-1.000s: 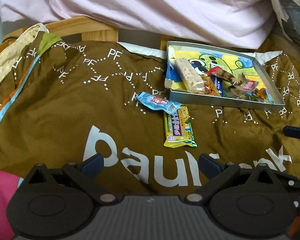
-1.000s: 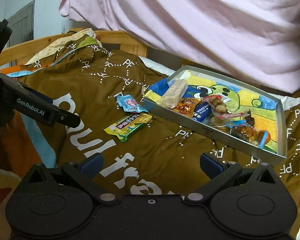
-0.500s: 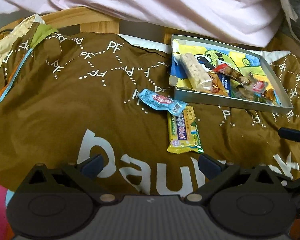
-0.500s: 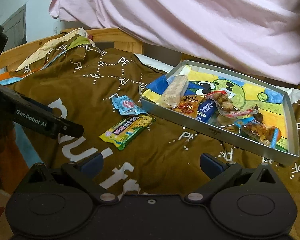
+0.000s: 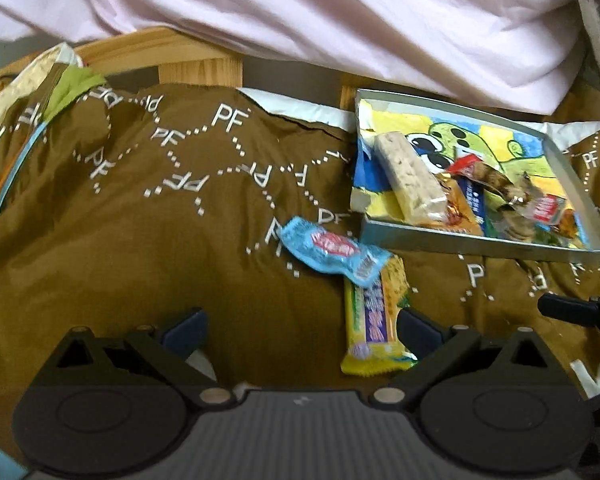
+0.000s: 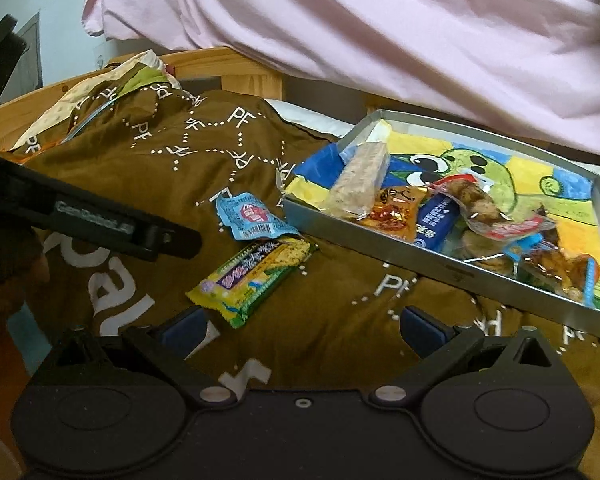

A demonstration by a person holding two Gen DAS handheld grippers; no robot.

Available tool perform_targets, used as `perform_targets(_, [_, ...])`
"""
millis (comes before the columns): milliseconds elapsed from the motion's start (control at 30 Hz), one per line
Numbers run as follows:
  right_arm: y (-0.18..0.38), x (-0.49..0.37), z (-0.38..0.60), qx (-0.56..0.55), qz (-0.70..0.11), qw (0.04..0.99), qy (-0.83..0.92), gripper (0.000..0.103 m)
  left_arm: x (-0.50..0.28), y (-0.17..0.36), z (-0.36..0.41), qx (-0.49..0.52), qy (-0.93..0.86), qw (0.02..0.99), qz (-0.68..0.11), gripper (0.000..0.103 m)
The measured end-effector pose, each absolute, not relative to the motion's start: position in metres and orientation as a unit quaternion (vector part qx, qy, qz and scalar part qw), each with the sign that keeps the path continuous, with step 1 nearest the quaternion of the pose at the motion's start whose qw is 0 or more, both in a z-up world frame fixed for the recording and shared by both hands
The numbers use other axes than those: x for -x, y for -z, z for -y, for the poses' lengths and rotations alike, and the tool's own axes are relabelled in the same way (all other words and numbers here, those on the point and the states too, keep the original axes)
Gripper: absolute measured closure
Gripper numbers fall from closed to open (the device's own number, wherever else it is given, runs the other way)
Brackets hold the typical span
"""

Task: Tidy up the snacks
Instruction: 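Move both open tools back over the remaining packets beside the tray, then grasp the blue sausage packet with the left tool while the right grasps the yellow biscuit packet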

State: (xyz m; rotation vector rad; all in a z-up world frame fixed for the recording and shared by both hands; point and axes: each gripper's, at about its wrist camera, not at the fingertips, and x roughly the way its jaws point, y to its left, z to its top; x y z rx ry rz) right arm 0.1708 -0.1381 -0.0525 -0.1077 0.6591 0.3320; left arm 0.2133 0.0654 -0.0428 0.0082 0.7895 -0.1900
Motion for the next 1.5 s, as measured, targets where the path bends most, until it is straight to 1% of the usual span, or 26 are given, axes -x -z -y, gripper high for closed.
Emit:
perform_targets(200, [0.058,-0.192,0.126,0.03,-0.323,0.933,-0.153,0.001,-0.232,0.048,-0.064,0.021,0.072,0.919,-0.386,0.001])
perform_targets(333, [0.063,-0.205,0.118,0.011,-0.329,0.931,-0.156,0.001,-0.241,0.051,-0.068,0.02,0.061,0.921,-0.384,0.001])
perform_targets(600, [0.075,-0.227,0.101,0.001,-0.35,0.926,-0.143,0.001,-0.25,0.053,-0.078,0.036,0.077,0.92,-0.382,0.001])
perform_targets(733, [0.084,-0.236,0.089,0.011,-0.366,0.919,-0.145,0.001,-0.257,0.052,-0.08,0.066,0.084,0.917,-0.384,0.001])
perform_targets(833, [0.092,-0.242,0.076,0.043,-0.38,0.914,-0.132,0.001,-0.264,0.053,-0.081,0.079,0.083,0.914,-0.389,0.001])
perform_targets(1000, [0.09,-0.237,0.078,0.095,-0.36,0.924,-0.09,0.001,-0.268,0.054,-0.08,0.082,0.094,0.911,-0.393,0.001])
perform_targets(1133, [0.088,-0.23,0.101,0.091,-0.365,0.924,-0.074,0.001,-0.268,0.057,-0.076,0.078,0.111,0.907,-0.4,0.001])
perform_targets(1200, [0.087,-0.222,0.113,0.099,-0.356,0.927,-0.067,0.001,-0.268,0.058,-0.07,0.064,0.13,0.905,-0.401,0.001])
perform_targets(1333, [0.086,-0.214,0.139,0.102,-0.353,0.926,-0.08,0.002,-0.268,0.06,-0.055,-0.021,0.2,0.903,-0.381,0.001])
perform_targets(1433, [0.085,-0.209,0.154,0.095,-0.355,0.922,-0.123,0.002,-0.266,0.062,-0.049,-0.079,0.263,0.894,-0.353,0.001])
perform_targets(1500, [0.083,-0.209,0.156,0.105,-0.349,0.919,-0.152,0.002,-0.268,0.064,-0.044,-0.107,0.286,0.885,-0.352,0.001])
